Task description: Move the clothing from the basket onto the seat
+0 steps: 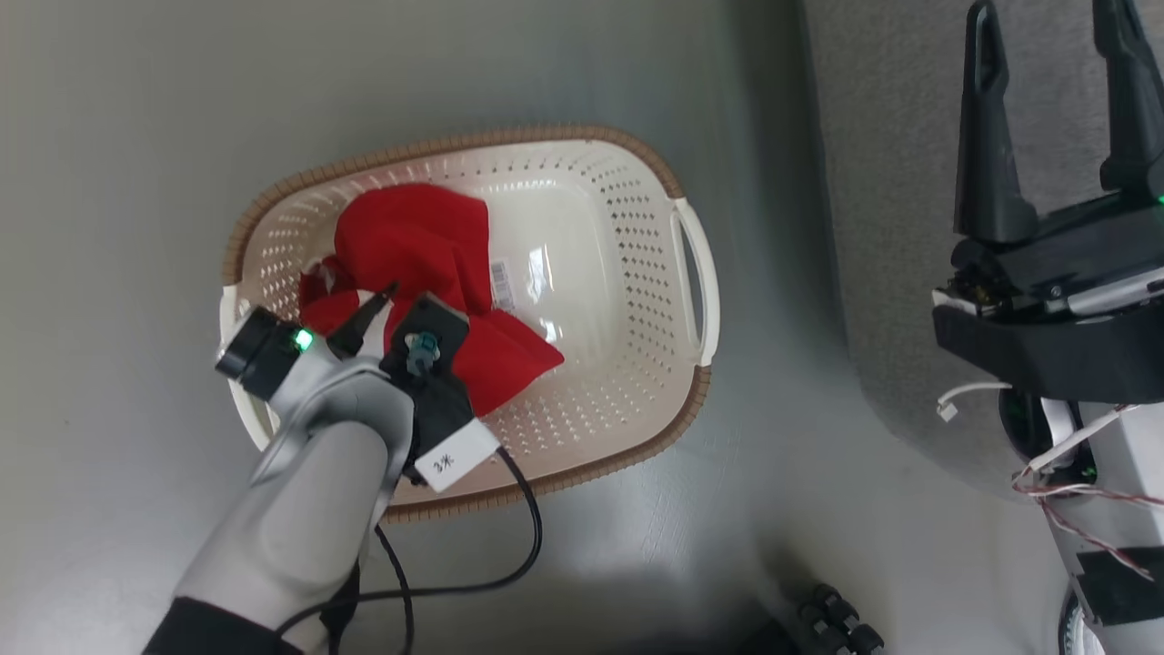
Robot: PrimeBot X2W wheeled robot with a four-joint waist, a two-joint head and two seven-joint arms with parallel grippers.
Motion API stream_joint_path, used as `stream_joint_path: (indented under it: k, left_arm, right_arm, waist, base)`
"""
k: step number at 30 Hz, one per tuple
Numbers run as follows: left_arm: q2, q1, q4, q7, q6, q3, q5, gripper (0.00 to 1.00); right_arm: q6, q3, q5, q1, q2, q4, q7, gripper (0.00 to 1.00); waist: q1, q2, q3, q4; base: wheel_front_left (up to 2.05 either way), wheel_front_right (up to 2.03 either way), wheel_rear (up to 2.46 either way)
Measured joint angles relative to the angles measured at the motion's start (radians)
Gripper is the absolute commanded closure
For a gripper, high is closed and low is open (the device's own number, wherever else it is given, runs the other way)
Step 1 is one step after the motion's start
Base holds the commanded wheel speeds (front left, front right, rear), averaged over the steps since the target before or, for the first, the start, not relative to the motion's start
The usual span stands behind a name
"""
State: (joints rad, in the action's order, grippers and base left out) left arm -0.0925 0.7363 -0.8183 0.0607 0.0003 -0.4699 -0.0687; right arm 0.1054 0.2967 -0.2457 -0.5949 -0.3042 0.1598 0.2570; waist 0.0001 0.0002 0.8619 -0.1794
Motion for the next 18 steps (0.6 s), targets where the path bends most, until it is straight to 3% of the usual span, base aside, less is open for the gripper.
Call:
stream_joint_path:
  k: [8, 17, 18]
  left_arm:
    - [-0.002, 0.072, -0.058, 0.016, 0.003, -0.033, -0.044, 0.00]
    - [-0.009, 0.123, -0.110, 0.029, 0.040, -0.055, -0.087, 0.00]
    - [-0.011, 0.127, -0.117, 0.035, 0.045, -0.059, -0.095, 0.06]
  right_arm:
    - [-0.002, 0.004, 0.006, -0.059, 0.036, -0.017, 0.000, 0.00]
    - [-0.015, 0.017, 0.007, -0.077, 0.076, -0.059, 0.000, 0.00]
    - [-0.018, 0.018, 0.007, -0.077, 0.080, -0.065, 0.000, 0.00]
  waist:
    - [0.0001, 0.0000, 0.092, 0.003]
    - [-0.0002, 0.0000, 0.116, -0.009]
    - [-0.0001, 0.0000, 0.115, -0.011]
  base:
    - [0.00, 0.00, 0.00]
    - [0.00, 0.00, 0.00]
    - [0.00, 0.00, 0.00]
